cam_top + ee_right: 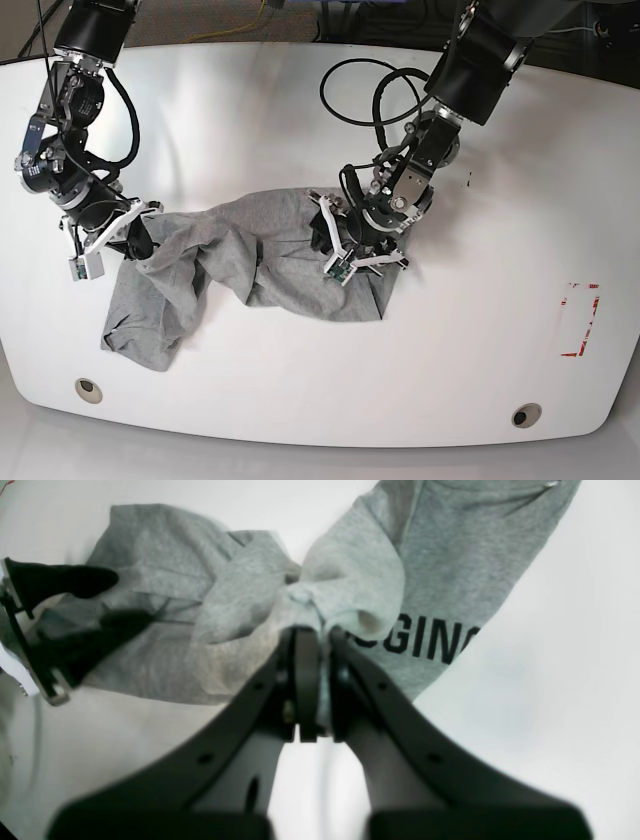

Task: Layout the t-shirt on the table in an organized manner, then fold the t-shirt properly
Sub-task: 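Drag the shirt with the left gripper toward the red marker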

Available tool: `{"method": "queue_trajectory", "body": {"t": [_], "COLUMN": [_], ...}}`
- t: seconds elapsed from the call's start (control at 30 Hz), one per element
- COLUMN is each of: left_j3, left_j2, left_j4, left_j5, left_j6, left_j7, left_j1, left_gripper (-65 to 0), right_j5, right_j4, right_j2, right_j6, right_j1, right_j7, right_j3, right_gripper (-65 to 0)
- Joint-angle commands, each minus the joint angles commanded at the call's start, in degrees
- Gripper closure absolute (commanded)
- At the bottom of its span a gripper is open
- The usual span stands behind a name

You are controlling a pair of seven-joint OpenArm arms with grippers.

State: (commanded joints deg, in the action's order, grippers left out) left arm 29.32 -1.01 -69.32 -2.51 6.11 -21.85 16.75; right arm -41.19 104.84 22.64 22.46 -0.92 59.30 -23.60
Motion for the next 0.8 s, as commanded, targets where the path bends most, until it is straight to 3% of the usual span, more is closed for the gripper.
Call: {"method": "queue_trajectory", "body": {"t": [0.2, 0.3, 0.53, 0.7, 0.8], "left_j3": [-1.85, -2.02, -3.69, -7.47, -8.79], "left_j2": [0.0, -0.18, -0.26, -0.35, -2.37], "left_j4": [0.0, 0.0, -0.79, -6.68, -11.43], "left_j5": [0.09, 0.09, 0.0, 0.0, 0.0], "left_j6": [0.0, 0.0, 0.0, 0.09, 0.09], "left_j7": [1.32, 1.49, 1.49, 1.14, 0.35], "left_j1": [0.0, 0.09, 0.09, -0.35, -0.35], "left_gripper": [-13.2, -1.4, -2.7, -2.7, -2.7], "right_j5": [0.0, 0.0, 0.0, 0.0, -0.09], "right_j4": [0.0, 0.0, 0.0, 0.0, 0.0], "right_j2": [0.0, 0.0, 0.0, 0.0, 0.09], "right_j6": [0.0, 0.0, 0.0, 0.0, 0.0], "right_j1": [0.0, 0.0, -0.09, -0.18, -0.26], "right_j7": [0.0, 0.0, 0.0, 0.0, 0.0], "right_j3": [0.0, 0.0, 0.0, 0.0, 0.0], "right_gripper": [0.0, 0.0, 0.0, 0.0, 0.0]}}
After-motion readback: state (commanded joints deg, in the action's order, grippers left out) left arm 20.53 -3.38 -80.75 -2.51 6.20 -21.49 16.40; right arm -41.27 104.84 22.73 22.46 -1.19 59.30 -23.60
